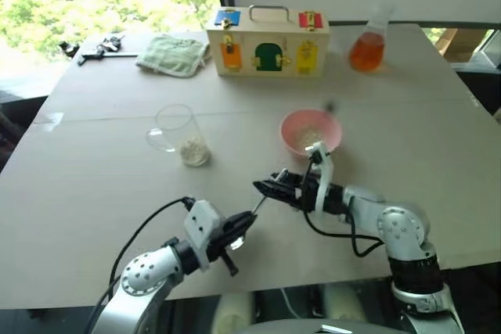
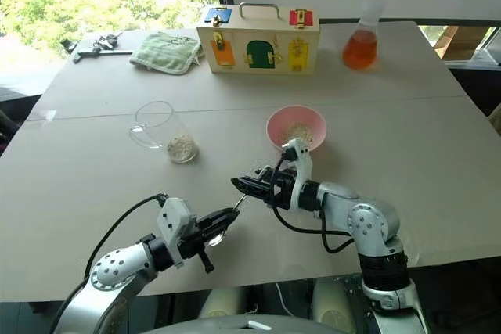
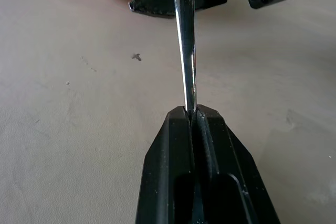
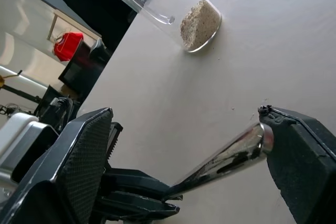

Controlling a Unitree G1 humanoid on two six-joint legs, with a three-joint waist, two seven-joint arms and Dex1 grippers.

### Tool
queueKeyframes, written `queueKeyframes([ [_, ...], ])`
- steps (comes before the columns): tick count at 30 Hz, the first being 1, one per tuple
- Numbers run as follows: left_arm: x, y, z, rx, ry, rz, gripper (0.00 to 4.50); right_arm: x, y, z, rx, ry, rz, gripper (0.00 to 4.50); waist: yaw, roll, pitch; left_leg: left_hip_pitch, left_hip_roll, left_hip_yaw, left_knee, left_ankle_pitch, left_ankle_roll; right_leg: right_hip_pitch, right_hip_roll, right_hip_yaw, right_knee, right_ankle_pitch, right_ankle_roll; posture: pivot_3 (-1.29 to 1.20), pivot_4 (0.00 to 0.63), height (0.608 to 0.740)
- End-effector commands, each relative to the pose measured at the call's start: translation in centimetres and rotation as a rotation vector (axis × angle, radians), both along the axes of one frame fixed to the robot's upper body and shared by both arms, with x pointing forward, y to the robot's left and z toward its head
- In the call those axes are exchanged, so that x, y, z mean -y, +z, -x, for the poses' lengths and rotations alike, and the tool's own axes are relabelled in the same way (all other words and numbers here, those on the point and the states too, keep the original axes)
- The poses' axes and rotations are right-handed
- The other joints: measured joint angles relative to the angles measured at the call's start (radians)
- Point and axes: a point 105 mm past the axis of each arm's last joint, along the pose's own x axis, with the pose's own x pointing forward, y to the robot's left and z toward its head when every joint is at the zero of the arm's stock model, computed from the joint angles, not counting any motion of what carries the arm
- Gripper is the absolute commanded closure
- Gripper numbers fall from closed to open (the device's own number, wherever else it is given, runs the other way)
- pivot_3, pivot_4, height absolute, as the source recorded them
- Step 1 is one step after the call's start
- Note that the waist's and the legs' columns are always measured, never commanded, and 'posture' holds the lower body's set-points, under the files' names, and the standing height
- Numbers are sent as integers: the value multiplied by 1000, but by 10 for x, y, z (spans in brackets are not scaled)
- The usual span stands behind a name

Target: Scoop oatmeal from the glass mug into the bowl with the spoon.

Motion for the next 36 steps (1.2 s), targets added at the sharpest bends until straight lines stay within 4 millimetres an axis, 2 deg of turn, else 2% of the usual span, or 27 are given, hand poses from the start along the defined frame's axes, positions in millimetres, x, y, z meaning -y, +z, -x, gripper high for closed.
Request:
queueKeyframes([
  [1,5,10,0,38,-8,7,4493,-1,14,3,23,4,-29,259,-2,0,0,0,0,0,0,0,0,0,0,0,0,0,0,0,150,740],
  [3,5,12,-1,44,0,8,4500,0,15,3,18,-2,-29,883,-7,0,0,0,0,0,0,0,0,0,0,0,0,0,0,0,150,740],
  [6,5,15,-2,54,18,11,4500,2,15,3,5,-9,-23,2212,-8,0,0,0,0,0,0,0,0,0,0,0,0,0,0,0,150,740],
  [8,5,16,-2,56,24,16,4500,2,15,3,1,-11,-20,3303,-9,0,0,0,0,0,0,0,0,0,0,0,1,0,0,0,150,740],
  [10,6,17,-2,55,27,20,4500,2,16,2,2,-11,-19,4149,-9,0,0,0,0,1,0,0,0,0,0,0,1,0,0,0,150,740],
  [11,6,17,-2,54,29,22,4500,2,17,2,2,-10,-20,4415,-10,0,0,0,0,1,0,0,0,0,0,1,1,0,0,0,150,740],
  [17,1,11,0,2,54,30,4500,1,19,2,6,-3,-19,4415,-10,0,0,1,0,1,0,0,-1,0,0,1,2,0,0,0,150,740],
  [19,-2,10,-1,-17,73,38,3549,1,20,2,8,0,-18,4500,-10,0,0,1,0,1,0,0,0,0,0,1,2,0,0,0,150,740],
  [21,-6,11,-1,-5,92,26,2932,2,20,1,8,-6,-19,4500,-10,0,0,1,0,1,0,0,-1,0,0,1,2,0,0,0,150,740],
  [23,-13,13,-1,17,119,9,1902,3,21,0,3,-18,-25,4500,-10,0,0,1,0,1,0,0,-1,0,0,1,2,0,0,0,150,740],
  [25,-22,27,-3,50,165,80,1052,5,22,-2,-1,-27,-32,4500,-10,0,0,1,0,1,0,0,-1,0,0,1,2,0,0,0,150,740],
  [26,-28,35,-4,70,201,126,415,5,22,-2,-2,-30,-33,4500,-10,0,0,1,0,1,0,0,-1,0,0,1,2,0,0,0,150,740],
  [27,-33,41,-5,87,231,158,117,6,22,-2,-4,-32,-33,4500,-10,0,0,1,1,1,0,0,-1,-1,0,1,2,0,0,0,150,740],
  [30,-68,51,-12,196,456,119,117,9,21,-2,-11,-37,-34,4500,-10,0,0,1,1,1,0,0,-1,0,0,1,2,0,0,0,150,740],
  [34,-119,50,-16,287,754,35,117,8,19,-1,-26,-33,-36,4500,-10,-1,0,1,-1,1,0,0,-1,0,0,2,2,0,0,0,150,740],
  [36,-136,53,-20,315,849,15,117,7,18,-1,-28,-26,-36,4500,-9,-1,0,1,0,1,0,0,-1,0,0,2,2,0,0,0,150,740],
])
